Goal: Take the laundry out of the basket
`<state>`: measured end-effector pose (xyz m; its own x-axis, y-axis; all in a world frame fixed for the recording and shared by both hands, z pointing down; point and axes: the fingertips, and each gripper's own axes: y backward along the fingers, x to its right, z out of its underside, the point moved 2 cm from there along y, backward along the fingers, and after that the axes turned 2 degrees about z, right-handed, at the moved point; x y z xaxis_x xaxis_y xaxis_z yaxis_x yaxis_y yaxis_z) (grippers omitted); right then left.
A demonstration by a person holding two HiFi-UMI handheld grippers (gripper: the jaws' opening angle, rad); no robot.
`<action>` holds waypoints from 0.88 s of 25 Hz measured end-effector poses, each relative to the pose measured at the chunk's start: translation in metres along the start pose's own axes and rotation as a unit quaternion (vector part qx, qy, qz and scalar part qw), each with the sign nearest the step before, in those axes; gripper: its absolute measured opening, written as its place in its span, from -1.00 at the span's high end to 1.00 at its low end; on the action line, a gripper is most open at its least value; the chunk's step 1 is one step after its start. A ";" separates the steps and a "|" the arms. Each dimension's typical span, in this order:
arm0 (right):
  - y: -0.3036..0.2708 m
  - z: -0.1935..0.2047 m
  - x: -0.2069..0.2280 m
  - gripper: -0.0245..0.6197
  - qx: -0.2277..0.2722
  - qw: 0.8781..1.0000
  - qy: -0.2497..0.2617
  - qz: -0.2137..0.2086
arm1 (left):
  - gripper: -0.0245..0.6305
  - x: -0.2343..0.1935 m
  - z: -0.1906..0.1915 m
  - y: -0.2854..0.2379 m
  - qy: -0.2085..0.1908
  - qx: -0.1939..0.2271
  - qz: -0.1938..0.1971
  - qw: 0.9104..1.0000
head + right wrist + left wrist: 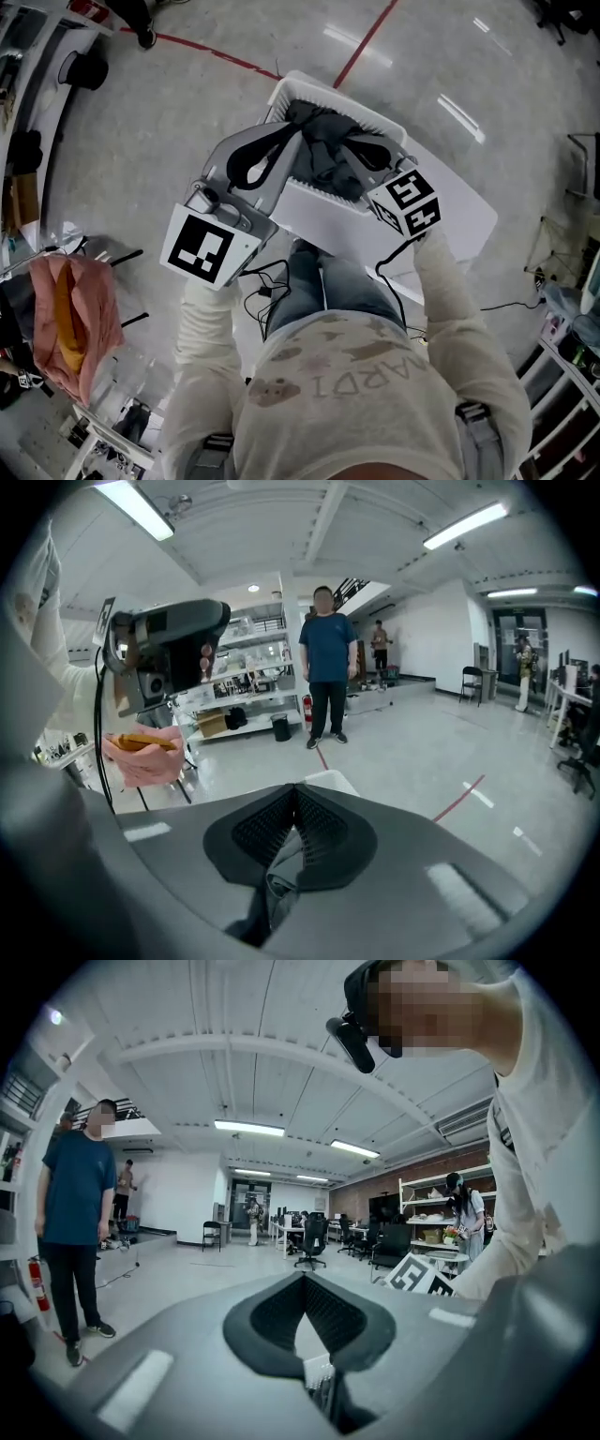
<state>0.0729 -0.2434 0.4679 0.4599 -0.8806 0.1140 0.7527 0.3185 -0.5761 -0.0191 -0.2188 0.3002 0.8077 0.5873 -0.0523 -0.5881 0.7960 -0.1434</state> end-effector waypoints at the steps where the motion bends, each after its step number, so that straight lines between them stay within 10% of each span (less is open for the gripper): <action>1: -0.010 0.006 0.000 0.83 -0.013 1.000 0.001 -0.006 | 0.92 -0.004 0.004 -0.001 0.005 -0.001 0.001 1.000; 13: -0.125 0.089 -0.012 0.54 -0.166 0.983 0.026 -0.075 | 0.92 -0.062 0.090 -0.016 0.060 -0.021 0.027 0.998; 22: -0.183 0.129 -0.045 -0.35 -0.238 0.956 0.120 -0.121 | 0.92 -0.097 0.135 -0.012 0.083 -0.028 0.039 0.995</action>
<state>-0.0254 -0.2168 0.6726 0.1354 -0.9817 0.1341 0.4976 -0.0497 -0.8660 -0.0966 -0.2653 0.4407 0.7585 0.6104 -0.2280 -0.6494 0.7372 -0.1868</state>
